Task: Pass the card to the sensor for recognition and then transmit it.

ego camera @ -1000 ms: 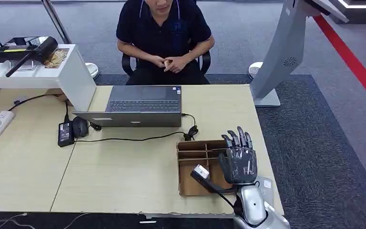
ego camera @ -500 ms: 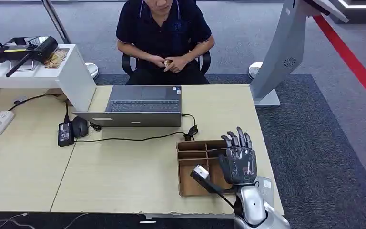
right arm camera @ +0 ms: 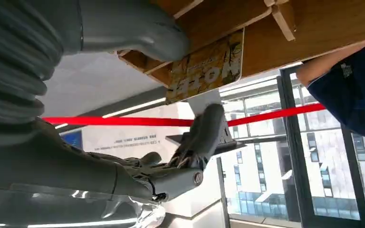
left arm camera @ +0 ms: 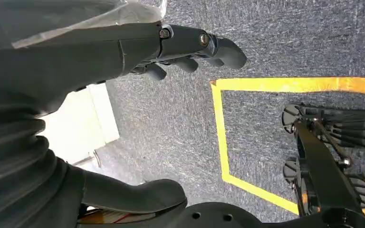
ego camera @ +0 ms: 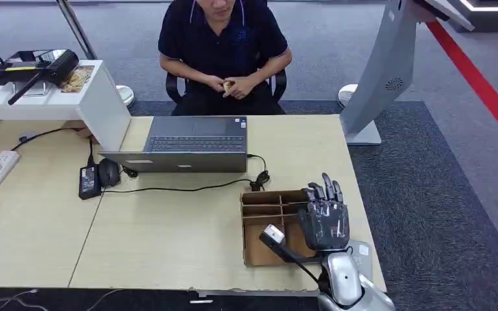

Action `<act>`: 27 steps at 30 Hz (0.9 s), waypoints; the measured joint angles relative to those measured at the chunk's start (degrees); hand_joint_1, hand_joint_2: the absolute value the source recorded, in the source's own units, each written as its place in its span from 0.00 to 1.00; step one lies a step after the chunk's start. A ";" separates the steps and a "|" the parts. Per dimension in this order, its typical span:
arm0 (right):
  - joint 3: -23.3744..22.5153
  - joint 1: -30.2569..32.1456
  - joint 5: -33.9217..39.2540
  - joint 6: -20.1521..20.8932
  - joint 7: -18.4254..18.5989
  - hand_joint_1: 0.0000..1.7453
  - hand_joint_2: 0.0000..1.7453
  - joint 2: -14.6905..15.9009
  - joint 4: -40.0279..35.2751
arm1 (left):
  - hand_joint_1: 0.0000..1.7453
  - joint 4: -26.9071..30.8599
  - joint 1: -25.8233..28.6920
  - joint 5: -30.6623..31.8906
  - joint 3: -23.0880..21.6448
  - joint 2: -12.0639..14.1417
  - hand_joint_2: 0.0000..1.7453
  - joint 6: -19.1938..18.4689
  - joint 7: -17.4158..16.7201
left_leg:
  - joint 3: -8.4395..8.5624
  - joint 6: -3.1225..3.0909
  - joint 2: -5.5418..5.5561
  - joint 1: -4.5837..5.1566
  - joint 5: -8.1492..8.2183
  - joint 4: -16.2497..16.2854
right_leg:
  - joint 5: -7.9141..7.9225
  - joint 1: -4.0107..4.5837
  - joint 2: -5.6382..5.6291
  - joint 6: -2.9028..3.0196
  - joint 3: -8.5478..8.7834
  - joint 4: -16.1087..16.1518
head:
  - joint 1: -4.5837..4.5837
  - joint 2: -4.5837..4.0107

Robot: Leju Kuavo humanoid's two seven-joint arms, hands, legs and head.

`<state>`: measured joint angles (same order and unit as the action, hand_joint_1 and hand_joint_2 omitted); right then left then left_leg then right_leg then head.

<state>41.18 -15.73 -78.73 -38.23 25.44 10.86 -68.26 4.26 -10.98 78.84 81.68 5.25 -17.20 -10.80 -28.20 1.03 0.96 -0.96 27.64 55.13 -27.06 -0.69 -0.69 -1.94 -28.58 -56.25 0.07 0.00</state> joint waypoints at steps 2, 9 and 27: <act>0.00 0.00 0.00 0.02 0.00 1.00 1.00 0.00 0.00 | 0.00 0.00 0.00 0.00 0.00 0.00 1.00 0.00 0.00 | 0.00 0.00 0.00 0.00 0.00 0.00 | 0.00 0.00 0.00 0.00 0.00 0.00 | 0.00 0.00; 0.00 -0.02 0.00 0.02 0.00 1.00 1.00 0.00 0.00 | 0.00 0.00 0.00 0.00 0.00 0.00 1.00 0.00 0.00 | 0.00 0.00 0.00 0.00 0.00 0.00 | 0.00 0.00 0.00 0.00 0.00 0.00 | 0.00 0.00; 0.87 0.07 -2.67 0.08 6.76 1.00 1.00 0.37 -1.86 | 0.00 12.77 6.81 5.46 -27.35 -14.38 1.00 57.85 13.03 | 0.03 -0.06 0.00 0.06 0.04 0.01 | 0.02 -0.05 0.01 -0.04 0.05 0.11 | 0.02 0.00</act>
<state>42.05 -15.66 -81.40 -38.14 32.20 11.23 -70.12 17.03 -4.17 84.30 54.33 -9.14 40.65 2.23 -28.17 0.97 0.96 -0.90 27.68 55.15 -27.05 -0.75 -0.68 -1.98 -28.53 -56.14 0.09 0.00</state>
